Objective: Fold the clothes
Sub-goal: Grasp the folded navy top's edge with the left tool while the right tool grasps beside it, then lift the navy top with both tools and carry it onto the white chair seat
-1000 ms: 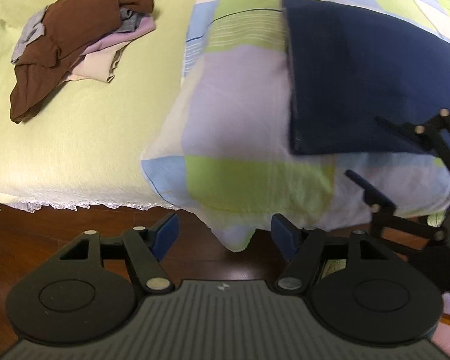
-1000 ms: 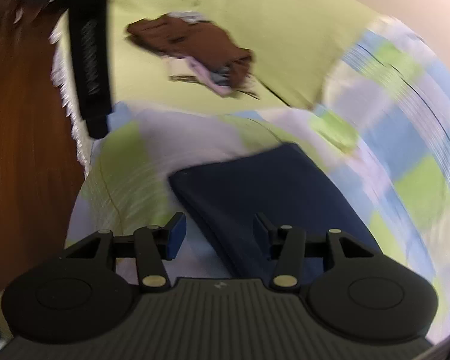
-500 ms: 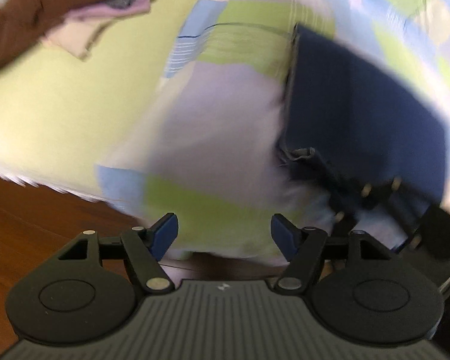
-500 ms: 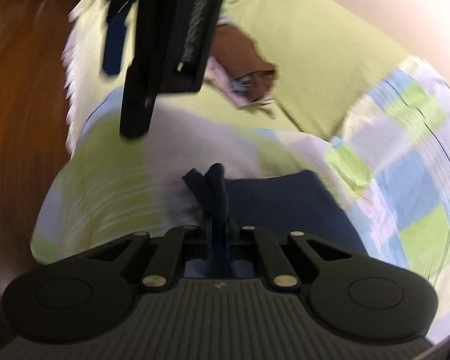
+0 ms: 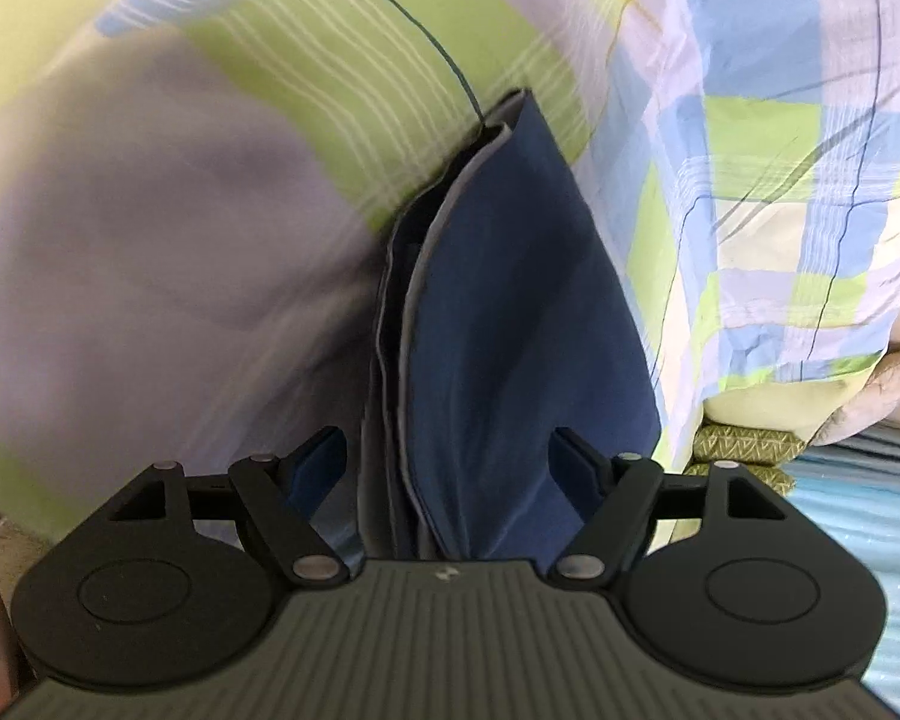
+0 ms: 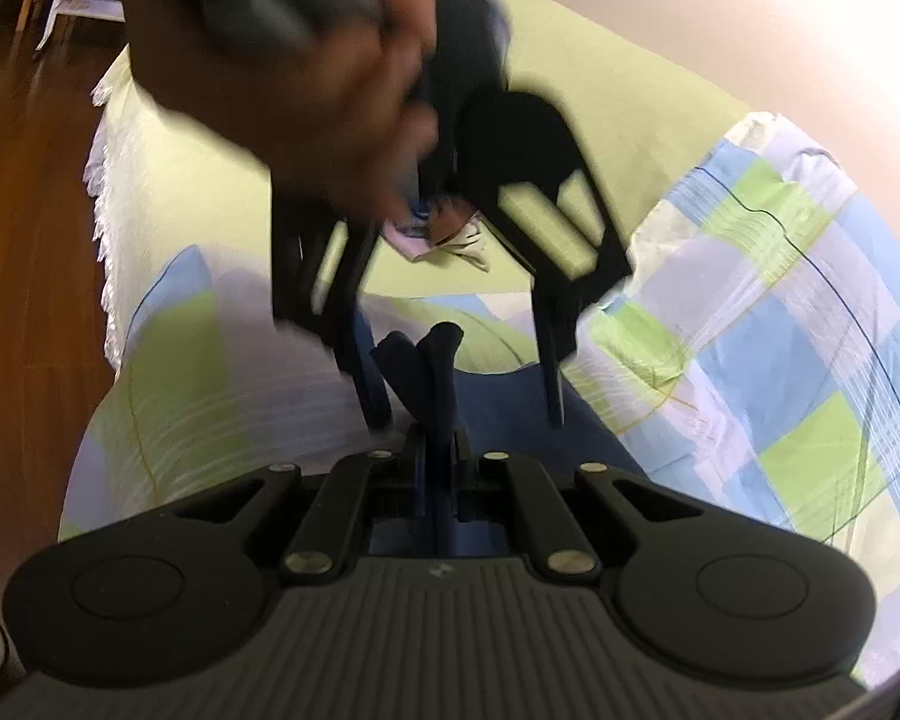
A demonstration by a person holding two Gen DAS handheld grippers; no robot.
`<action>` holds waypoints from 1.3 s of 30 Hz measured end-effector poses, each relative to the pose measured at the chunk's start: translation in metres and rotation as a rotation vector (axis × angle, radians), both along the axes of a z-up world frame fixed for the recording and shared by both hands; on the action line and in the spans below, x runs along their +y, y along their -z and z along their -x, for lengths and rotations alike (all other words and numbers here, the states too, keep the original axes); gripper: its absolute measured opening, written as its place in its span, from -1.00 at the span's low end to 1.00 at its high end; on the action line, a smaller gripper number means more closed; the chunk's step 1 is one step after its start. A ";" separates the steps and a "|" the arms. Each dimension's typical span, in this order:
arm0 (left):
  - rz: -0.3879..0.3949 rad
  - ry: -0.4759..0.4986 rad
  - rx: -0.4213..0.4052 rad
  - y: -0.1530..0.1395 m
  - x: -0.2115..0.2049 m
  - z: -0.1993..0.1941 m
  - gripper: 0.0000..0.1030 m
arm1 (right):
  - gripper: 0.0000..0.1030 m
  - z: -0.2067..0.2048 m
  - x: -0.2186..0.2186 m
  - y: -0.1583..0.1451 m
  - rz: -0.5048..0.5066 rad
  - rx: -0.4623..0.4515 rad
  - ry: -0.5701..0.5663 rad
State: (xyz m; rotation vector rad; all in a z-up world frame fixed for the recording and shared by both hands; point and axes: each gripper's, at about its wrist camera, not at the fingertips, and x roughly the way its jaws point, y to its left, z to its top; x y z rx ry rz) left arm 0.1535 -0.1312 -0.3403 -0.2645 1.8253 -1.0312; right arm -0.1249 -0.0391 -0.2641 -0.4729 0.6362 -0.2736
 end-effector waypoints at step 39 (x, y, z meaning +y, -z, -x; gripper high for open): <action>-0.249 0.274 -0.231 0.011 -0.088 0.045 -0.32 | 0.04 0.218 -0.304 0.094 -1.624 -0.437 0.651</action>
